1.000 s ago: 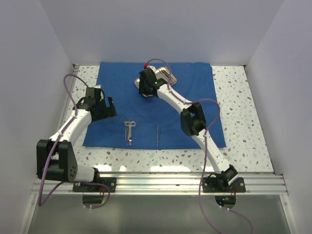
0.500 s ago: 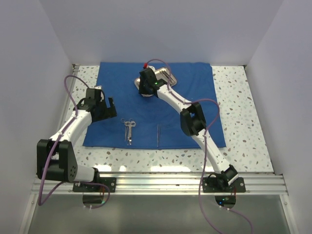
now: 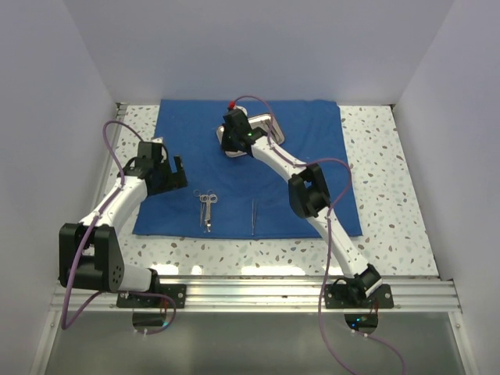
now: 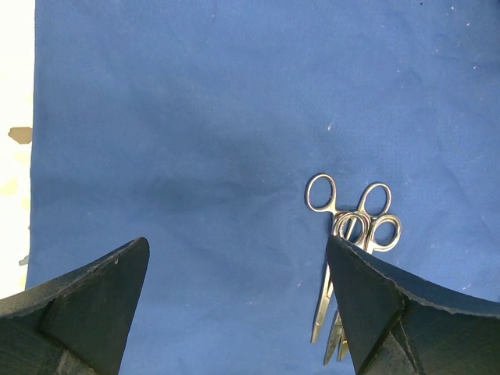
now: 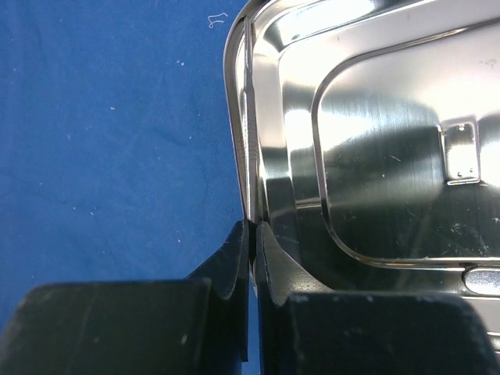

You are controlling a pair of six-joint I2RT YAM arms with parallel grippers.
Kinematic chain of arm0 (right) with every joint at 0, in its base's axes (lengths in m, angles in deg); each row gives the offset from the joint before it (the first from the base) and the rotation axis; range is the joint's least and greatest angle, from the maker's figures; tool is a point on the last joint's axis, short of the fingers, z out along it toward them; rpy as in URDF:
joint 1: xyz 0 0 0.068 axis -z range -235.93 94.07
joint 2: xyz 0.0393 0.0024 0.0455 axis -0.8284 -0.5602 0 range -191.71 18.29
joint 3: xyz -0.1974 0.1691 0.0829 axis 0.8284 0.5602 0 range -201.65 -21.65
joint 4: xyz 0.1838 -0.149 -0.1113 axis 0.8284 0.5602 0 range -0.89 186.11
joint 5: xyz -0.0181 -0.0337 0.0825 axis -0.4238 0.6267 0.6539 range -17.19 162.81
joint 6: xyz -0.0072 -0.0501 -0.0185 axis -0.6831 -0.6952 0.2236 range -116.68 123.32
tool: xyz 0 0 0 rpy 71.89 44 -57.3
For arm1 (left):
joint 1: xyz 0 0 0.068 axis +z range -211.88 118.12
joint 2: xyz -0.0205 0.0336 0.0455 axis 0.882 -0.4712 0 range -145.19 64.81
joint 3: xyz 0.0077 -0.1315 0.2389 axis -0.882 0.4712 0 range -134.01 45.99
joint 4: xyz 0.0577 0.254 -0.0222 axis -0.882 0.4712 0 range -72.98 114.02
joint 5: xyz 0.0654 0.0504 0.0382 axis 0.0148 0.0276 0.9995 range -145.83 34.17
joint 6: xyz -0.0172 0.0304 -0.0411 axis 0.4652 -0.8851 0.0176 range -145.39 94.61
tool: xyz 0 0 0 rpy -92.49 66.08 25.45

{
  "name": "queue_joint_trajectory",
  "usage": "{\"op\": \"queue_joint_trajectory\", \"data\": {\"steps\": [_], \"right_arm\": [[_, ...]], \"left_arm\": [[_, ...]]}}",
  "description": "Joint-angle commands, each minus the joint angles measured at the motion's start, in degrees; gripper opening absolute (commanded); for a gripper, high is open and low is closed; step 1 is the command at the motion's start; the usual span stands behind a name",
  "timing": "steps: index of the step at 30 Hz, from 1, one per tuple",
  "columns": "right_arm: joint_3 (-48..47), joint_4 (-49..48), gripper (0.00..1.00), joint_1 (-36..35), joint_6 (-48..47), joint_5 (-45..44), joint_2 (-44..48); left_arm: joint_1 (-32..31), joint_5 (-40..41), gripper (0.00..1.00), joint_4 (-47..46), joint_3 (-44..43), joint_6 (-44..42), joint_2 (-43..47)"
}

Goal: Open and lay out the surgical kit
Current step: Pick up the medical item from the container.

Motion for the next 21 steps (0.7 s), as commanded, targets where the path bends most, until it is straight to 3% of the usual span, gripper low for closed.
{"op": "queue_joint_trajectory", "data": {"steps": [1,21], "right_arm": [[2.8,8.7,0.0,-1.3,1.2,2.5,-3.6],[5.5,6.9,0.0,5.0,-1.1,-6.5,9.8]], "left_arm": [[0.6,-0.8,0.99,-2.6,0.1,-1.0,1.0],[0.6,-1.1,0.96,-1.8,-3.7,-0.8,-2.1]]}}
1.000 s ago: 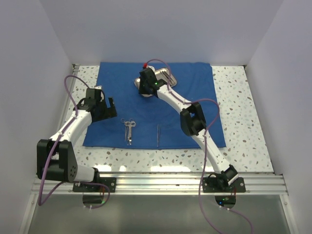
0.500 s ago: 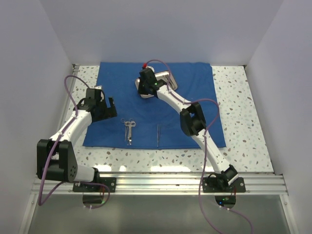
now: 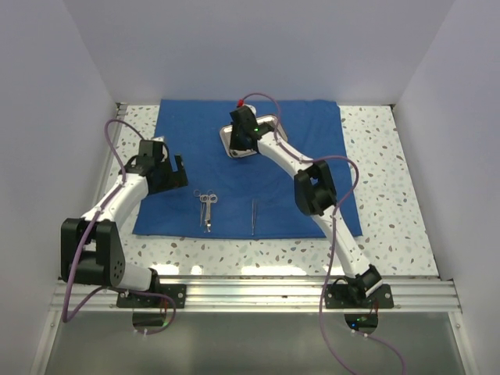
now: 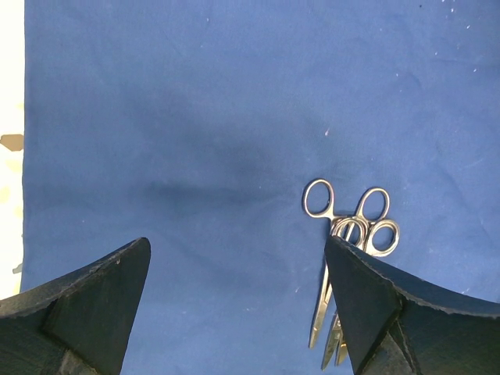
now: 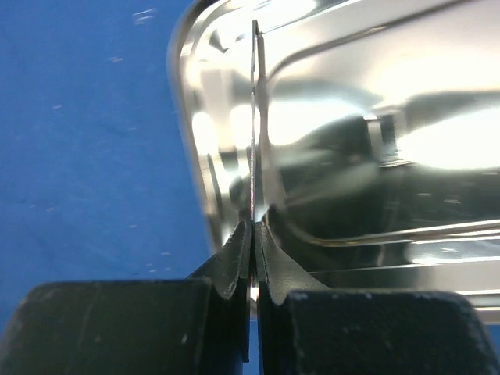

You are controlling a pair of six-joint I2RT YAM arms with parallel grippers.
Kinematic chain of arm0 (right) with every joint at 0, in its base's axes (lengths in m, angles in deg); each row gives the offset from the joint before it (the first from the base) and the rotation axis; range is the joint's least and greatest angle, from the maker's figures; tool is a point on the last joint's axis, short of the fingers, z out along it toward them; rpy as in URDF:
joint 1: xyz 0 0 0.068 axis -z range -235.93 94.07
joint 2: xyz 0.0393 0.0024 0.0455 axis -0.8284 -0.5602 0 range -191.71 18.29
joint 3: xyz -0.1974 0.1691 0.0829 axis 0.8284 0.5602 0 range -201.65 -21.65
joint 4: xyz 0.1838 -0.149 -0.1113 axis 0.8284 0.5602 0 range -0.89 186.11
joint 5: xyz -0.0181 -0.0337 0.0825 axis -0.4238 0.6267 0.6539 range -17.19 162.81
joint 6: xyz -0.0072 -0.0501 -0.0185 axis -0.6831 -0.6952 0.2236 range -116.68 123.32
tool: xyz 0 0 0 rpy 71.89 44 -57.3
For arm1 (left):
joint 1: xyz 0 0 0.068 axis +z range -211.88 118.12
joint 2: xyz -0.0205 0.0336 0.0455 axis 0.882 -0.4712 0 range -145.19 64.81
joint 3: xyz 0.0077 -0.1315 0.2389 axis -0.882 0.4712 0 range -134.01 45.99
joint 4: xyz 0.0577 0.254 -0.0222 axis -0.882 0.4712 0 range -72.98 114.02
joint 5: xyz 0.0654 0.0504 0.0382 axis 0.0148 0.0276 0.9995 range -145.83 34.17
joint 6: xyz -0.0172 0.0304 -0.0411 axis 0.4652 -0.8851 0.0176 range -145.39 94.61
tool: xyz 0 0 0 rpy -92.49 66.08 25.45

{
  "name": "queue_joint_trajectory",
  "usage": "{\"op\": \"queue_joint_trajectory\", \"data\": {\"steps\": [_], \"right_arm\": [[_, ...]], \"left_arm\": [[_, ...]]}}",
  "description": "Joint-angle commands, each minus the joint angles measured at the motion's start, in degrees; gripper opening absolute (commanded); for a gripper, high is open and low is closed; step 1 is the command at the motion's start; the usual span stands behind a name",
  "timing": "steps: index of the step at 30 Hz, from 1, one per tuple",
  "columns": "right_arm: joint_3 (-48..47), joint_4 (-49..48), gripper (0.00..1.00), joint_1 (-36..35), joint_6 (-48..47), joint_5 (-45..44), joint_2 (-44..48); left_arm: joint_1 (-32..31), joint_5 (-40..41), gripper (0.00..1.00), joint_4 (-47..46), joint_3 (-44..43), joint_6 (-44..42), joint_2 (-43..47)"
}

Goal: Open and lay out the surgical kit
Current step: Pick up the medical item from the container, then place the medical item in the surgical kit.

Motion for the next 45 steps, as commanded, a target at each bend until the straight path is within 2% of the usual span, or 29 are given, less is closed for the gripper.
{"op": "queue_joint_trajectory", "data": {"steps": [1,7,11,16,17,18,24,28,30,35,40,45], "right_arm": [[0.7,3.6,0.0,3.5,-1.1,-4.6,5.4],[-0.4,4.0,0.0,5.5,-1.5,-5.1,7.0],[4.8,3.9,0.0,6.2,-2.4,-4.9,12.7],[23.3,2.0,0.0,7.0,-4.9,-4.4,27.1],[26.7,1.6,0.0,7.1,-5.3,-4.3,33.2],[33.5,1.3,0.0,7.3,-5.9,-4.4,35.9],[59.6,2.1,0.0,7.5,-7.3,-5.2,56.4],[72.5,1.5,0.0,7.7,-4.6,-3.5,64.2],[78.7,-0.1,0.0,7.6,-3.1,-2.8,65.7],[85.6,-4.3,0.0,7.7,-1.0,-2.1,64.8],[88.2,-4.5,0.0,7.8,0.2,-1.5,62.2],[87.4,-3.0,0.0,7.8,-0.3,1.0,61.4]], "left_arm": [[0.6,-0.7,0.96,-1.6,-3.0,-0.9,-0.7],[0.6,-0.7,0.95,-0.8,-4.6,-0.8,-1.8],[0.6,-0.6,0.95,-0.2,-6.7,-0.7,-3.1],[0.6,-0.7,0.95,-0.4,-8.7,-0.4,-5.8],[0.6,-0.8,0.95,-0.5,-9.1,-0.2,-6.1],[0.6,-0.8,0.96,-0.7,-9.4,-0.1,-6.6],[0.6,-2.8,0.98,-0.2,-13.7,0.0,-12.5],[0.6,-3.9,0.96,1.2,-17.8,0.8,-18.2],[0.6,-4.9,0.96,1.6,-20.2,1.5,-19.8],[0.5,-5.8,0.95,3.6,-24.9,2.3,-24.1],[0.5,-5.9,0.95,4.6,-26.8,2.3,-24.8],[0.5,-5.1,0.95,3.8,-25.0,2.2,-23.1]]}}
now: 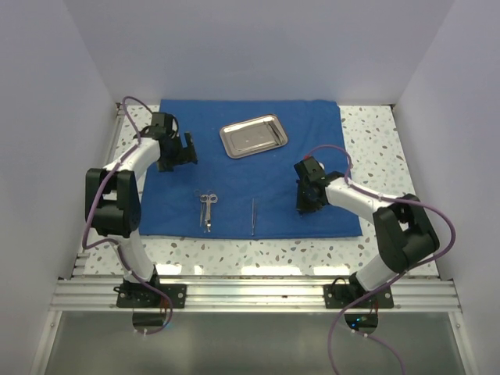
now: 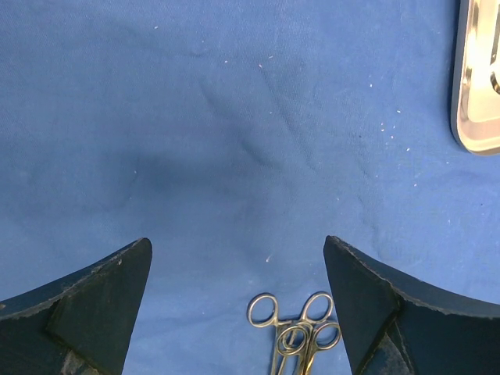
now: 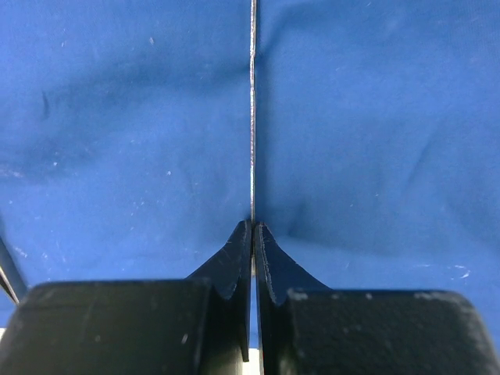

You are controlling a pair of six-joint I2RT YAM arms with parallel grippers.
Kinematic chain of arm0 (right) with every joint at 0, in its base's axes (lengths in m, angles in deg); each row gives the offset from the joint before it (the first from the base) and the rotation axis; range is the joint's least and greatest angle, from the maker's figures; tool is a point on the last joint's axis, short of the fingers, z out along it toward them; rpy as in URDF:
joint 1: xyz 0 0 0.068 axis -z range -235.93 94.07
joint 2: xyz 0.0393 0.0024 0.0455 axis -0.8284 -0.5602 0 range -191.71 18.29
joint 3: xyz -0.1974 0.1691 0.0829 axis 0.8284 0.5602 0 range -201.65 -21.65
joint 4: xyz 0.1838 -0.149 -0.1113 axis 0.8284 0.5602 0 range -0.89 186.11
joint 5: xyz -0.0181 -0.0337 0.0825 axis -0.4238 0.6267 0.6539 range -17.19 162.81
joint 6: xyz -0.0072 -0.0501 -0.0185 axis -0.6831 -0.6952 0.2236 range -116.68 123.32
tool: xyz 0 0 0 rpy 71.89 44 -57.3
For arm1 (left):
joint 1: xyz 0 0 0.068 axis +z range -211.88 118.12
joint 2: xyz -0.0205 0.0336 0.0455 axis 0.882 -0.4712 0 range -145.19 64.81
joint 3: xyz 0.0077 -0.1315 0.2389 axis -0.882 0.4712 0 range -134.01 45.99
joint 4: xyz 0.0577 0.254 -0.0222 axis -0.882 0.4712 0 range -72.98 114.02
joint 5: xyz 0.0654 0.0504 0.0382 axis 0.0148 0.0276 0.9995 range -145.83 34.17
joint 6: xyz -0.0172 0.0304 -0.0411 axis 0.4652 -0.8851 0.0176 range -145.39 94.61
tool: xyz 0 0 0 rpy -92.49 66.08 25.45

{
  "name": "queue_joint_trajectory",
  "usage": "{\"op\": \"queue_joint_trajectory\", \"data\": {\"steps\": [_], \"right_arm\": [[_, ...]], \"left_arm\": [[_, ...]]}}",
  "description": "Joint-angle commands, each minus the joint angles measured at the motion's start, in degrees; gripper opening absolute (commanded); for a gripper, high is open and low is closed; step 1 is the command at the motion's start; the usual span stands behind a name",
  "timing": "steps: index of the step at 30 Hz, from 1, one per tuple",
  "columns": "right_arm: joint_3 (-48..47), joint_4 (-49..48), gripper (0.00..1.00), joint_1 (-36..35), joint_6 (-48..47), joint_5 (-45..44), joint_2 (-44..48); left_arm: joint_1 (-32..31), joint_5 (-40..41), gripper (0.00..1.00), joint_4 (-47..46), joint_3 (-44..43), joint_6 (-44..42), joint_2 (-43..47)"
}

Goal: Open and lay out the surgical kit
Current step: Place the medical item in the surgical kit.

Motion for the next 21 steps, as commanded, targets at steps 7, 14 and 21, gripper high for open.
{"op": "queue_joint_trajectory", "data": {"steps": [7,14,21], "right_arm": [[-4.8,11.0,0.0,0.3,-0.5,-0.1,-0.3],[-15.0,18.1,0.99,0.2,-4.7,-1.9,-1.6],[-47.1,21.6,0.99,0.6,-17.0,-8.0,-12.8]], "left_arm": [[0.5,0.3,0.95,-1.0,1.0,0.2,3.5],[0.5,-0.2,0.95,-1.1,0.4,0.2,3.0],[0.5,-1.0,0.95,-0.9,0.2,0.6,3.3]]}}
